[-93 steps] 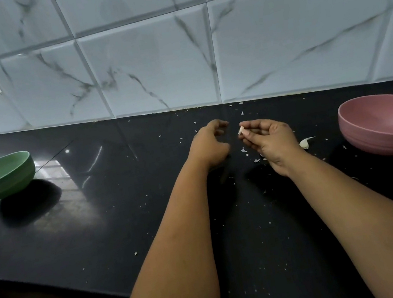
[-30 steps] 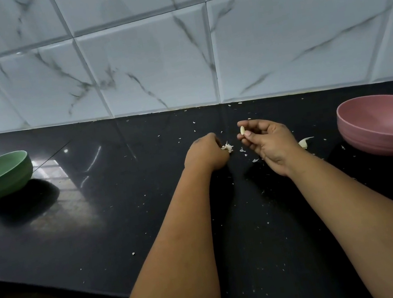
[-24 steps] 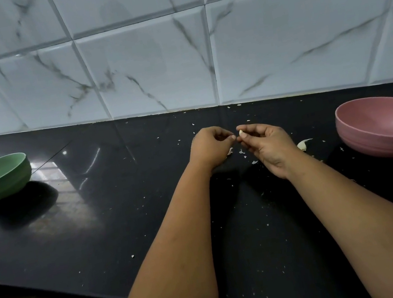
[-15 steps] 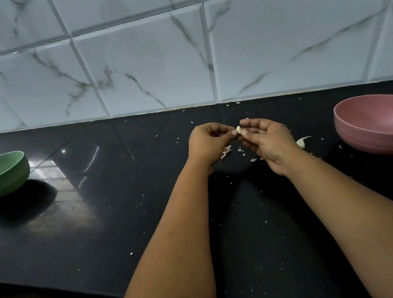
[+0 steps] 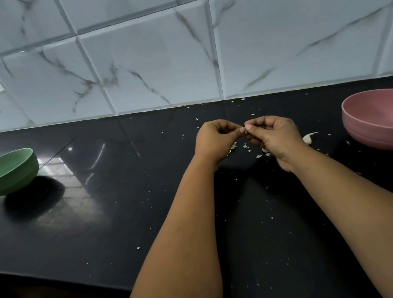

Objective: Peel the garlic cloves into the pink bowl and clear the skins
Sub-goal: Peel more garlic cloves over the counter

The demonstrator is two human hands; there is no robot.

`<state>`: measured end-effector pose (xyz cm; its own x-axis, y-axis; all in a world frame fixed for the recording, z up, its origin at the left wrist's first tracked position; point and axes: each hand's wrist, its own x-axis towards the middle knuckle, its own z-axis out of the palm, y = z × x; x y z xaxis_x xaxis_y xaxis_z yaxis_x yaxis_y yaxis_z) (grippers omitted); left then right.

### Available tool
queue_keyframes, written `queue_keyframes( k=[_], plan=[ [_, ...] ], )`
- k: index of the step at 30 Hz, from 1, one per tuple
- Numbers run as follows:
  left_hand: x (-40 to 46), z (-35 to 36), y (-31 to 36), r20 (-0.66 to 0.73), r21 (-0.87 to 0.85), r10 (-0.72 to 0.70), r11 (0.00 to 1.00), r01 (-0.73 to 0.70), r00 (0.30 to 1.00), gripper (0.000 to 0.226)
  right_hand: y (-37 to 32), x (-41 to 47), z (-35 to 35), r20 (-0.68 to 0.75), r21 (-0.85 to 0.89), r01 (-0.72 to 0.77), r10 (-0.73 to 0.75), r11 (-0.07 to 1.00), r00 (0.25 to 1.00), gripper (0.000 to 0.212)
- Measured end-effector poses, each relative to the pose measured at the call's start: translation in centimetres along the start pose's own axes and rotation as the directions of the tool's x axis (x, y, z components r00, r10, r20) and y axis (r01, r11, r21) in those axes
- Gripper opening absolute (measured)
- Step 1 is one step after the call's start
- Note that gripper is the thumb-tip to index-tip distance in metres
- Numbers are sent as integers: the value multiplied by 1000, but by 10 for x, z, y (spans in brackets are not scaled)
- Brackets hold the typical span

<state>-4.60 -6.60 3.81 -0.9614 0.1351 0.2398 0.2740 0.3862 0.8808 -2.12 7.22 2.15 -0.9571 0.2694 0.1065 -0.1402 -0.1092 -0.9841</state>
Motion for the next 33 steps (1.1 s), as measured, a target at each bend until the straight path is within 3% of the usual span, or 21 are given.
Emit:
queue_keyframes(
  k=[8, 16, 25, 33],
  plan=[
    [2, 0, -2, -4, 111, 67, 992, -66, 998, 5, -2, -2, 1, 5, 105, -14, 13, 994, 1000, 2],
    [3, 1, -1, -40, 183, 70, 981, -61, 997, 6, -1, -1, 1, 15, 11, 22, -22, 1000, 1000, 5],
    [1, 2, 1, -57, 266, 90, 961, -72, 994, 11, -2, -3, 2, 31, 40, 26, -27, 999, 999, 4],
    [4, -2, -2, -78, 253, -45, 965, 64, 996, 19, 1, 1, 1, 61, 107, 33, -40, 994, 997, 14]
  ],
)
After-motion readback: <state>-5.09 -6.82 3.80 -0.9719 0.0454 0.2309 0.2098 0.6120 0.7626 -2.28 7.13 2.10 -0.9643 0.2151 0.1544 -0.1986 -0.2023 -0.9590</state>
